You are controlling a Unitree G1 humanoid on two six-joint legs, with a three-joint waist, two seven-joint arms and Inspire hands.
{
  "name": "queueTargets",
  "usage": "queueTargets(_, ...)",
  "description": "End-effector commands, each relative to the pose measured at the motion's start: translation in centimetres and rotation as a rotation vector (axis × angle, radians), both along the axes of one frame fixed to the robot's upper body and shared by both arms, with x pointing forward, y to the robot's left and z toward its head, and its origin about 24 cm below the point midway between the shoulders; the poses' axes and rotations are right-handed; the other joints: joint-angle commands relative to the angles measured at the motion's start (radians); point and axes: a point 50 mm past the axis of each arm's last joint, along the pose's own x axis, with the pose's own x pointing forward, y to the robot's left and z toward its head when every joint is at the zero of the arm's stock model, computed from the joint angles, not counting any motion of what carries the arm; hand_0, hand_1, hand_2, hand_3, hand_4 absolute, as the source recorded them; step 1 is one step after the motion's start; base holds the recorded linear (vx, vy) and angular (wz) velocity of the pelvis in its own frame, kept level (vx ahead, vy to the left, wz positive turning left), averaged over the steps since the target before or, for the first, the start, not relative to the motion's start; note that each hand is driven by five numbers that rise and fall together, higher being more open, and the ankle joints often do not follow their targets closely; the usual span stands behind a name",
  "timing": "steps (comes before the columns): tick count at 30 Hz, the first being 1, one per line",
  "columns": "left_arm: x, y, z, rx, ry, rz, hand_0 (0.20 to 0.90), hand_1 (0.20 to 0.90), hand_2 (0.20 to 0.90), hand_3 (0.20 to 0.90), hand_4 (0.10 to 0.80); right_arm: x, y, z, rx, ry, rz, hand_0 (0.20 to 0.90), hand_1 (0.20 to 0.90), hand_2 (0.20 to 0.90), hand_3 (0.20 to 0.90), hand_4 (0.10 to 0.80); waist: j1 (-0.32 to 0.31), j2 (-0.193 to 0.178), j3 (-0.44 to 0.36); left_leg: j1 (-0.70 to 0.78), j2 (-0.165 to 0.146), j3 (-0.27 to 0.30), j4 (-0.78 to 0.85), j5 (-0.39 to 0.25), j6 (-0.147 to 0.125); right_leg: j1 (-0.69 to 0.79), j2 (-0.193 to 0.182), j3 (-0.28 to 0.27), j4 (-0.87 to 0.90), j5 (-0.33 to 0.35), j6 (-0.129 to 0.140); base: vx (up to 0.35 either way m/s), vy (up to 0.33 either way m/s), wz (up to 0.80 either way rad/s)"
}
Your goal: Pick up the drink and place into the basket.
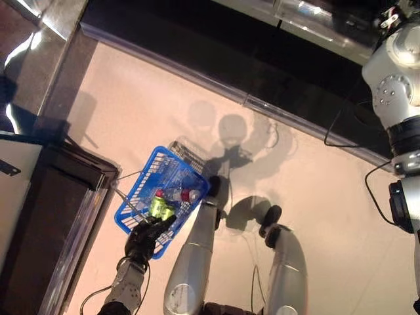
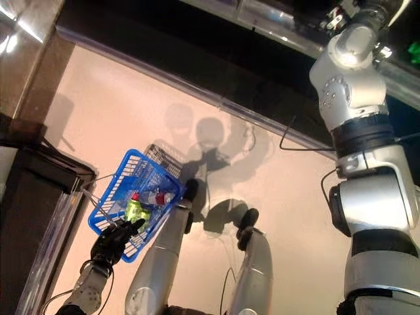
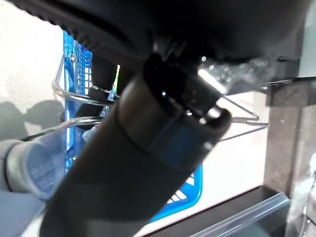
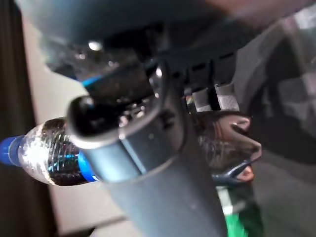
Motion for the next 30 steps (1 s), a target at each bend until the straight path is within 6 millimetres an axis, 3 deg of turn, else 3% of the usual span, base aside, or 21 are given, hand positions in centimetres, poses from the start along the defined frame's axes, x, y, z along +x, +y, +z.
queueTargets(1,-1.6,4.9,2.3,0.120,-0.147,0.077,0.300,0.300,0.300,0.200,0.100,-7.6,0.8,9.6,-0.179,-0.499,-0.004,0.300,0.300,0.300,0.200,0.100,0.027,-0.010,-0.023,0.140,-0.031,-0.004,-0.004,-0.112,0.036,0.115,0.025,-0.065,-0.093,0.053,-0.034,-0.102,-0.008,0.09)
queueTargets(10,-1.7,3.8,1.2,0.099,-0.123,0.102,0.300,0.300,0.300,0.200,0.100,-7.5,1.9,4.8,-0.236,-0.432,0.106,0.300,0.300,0.300,0.200,0.100,0.015,-0.027,-0.056,0.292,-0.023,-0.011,-0.109,-0.077,0.017,0.283,0.021,-0.098,-0.189,0.050,-0.037,-0.015,-0.024,0.07)
queueTargets(17,-2.6,3.0,0.2,0.104,-0.076,0.130,0.300,0.300,0.300,0.200,0.100,-7.4,1.7,-1.5,-0.253,-0.341,0.161,0.300,0.300,0.300,0.200,0.100,-0.009,-0.048,-0.109,0.382,-0.005,-0.013,-0.166,-0.073,0.005,0.382,0.036,-0.103,-0.250,0.047,-0.041,0.021,-0.028,0.05)
queueTargets(23,-3.3,2.7,-0.4,0.103,-0.040,0.161,0.300,0.300,0.300,0.200,0.100,-8.1,1.1,-4.8,-0.228,-0.304,0.194,0.300,0.300,0.300,0.200,0.100,-0.033,-0.058,-0.149,0.431,0.012,-0.003,-0.216,-0.064,-0.001,0.436,0.047,-0.101,-0.303,0.057,-0.039,0.013,-0.012,0.01)
queueTargets(29,-4.4,2.6,-1.0,0.082,-0.015,0.219,0.300,0.300,0.300,0.200,0.100,-9.4,1.9,-10.0,-0.203,-0.203,0.358,0.300,0.300,0.300,0.200,0.100,-0.080,-0.072,-0.219,0.510,0.032,0.019,-0.263,-0.067,-0.009,0.511,0.066,-0.074,-0.353,0.059,-0.037,0.047,-0.013,-0.05)
queueTargets(30,-4.5,2.4,-1.0,0.072,-0.027,0.229,0.300,0.300,0.300,0.200,0.100,-9.9,2.1,-11.8,-0.187,-0.166,0.413,0.300,0.300,0.300,0.200,0.100,-0.091,-0.074,-0.241,0.533,0.038,0.025,-0.277,-0.066,-0.011,0.529,0.072,-0.066,-0.364,0.059,-0.035,0.066,-0.004,-0.09)
